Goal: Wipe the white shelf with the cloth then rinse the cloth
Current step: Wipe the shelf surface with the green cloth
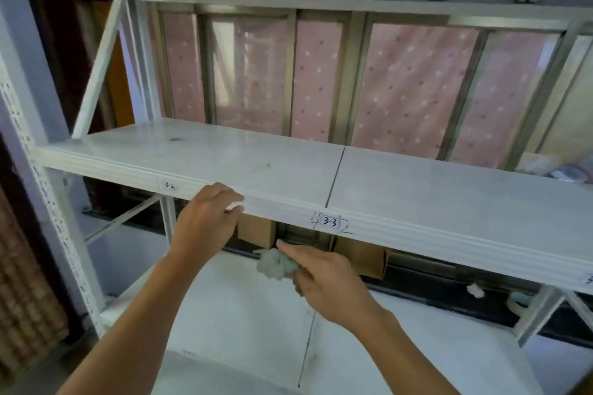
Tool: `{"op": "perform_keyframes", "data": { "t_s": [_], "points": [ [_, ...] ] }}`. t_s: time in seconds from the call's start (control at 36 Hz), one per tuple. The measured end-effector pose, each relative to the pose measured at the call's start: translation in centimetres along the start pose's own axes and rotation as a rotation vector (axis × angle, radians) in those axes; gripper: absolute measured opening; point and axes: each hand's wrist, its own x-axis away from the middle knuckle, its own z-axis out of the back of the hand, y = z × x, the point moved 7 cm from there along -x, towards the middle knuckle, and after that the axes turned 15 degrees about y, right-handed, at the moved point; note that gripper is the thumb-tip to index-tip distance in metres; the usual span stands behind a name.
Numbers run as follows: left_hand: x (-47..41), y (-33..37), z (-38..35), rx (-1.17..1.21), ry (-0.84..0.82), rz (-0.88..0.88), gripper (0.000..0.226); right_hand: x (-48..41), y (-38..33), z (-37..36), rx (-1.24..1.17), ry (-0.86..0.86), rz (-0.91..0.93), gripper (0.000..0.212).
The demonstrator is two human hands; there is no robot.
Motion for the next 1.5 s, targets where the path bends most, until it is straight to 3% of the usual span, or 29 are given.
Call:
{"op": "perform_keyframes", "data": {
  "t_s": [0.11, 0.28, 0.36, 0.53, 0.78, 0.92, 1.11, 1.31, 1.5],
  "points": [
    [-1.3, -3.3, 1.3, 0.019, -0.025, -0.014, 0.017, -3.3, -0.4, 0.9, 0.077, 0.102, -0.143, 0.044],
    [-3.9, -8.3, 2.0, 0.001, -0.060, -0.073, 0.026, -8.5, 0.5, 5.0, 0.245, 0.499, -0.313, 0.024],
    [-4.9, -9.3, 1.8, -0.010, -0.117, -0.058, 0.031, -10.3, 3.4, 5.8, 0.429, 0.454, -0.535, 0.026],
    [-6.1, -10.2, 0.3, 0.007, -0.214, -0.044, 0.030, -11.4, 6.7, 6.7, 0.834, 0.290, -0.809, 0.045],
    [-7.9, -11.1, -0.6, 0.038, -0.302, -0.009, 0.025, -15.7, 6.5, 2.2, 0.988, 0.169, -0.743, 0.037],
    [-8.1, -11.6, -1.0, 0.071, -0.271, -0.014, 0.024, -17.4, 6.1, -0.4, 0.994, 0.113, -0.693, 0.047],
    [-7.6, -11.7, -0.8, 0.092, -0.153, -0.093, 0.021, -18.5, 8.0, 1.6, 0.884, -0.008, -0.732, 0.035],
    [-7.2, -11.4, -0.5, 0.087, -0.087, -0.135, 0.020, -17.1, 7.3, 3.6, 1.167, 0.086, -0.674, 0.025],
    [-7.3, -11.2, -0.3, 0.097, -0.086, -0.121, 0.018, -17.5, 5.9, 1.0, 1.072, 0.018, -0.604, 0.025]
  ]
}}
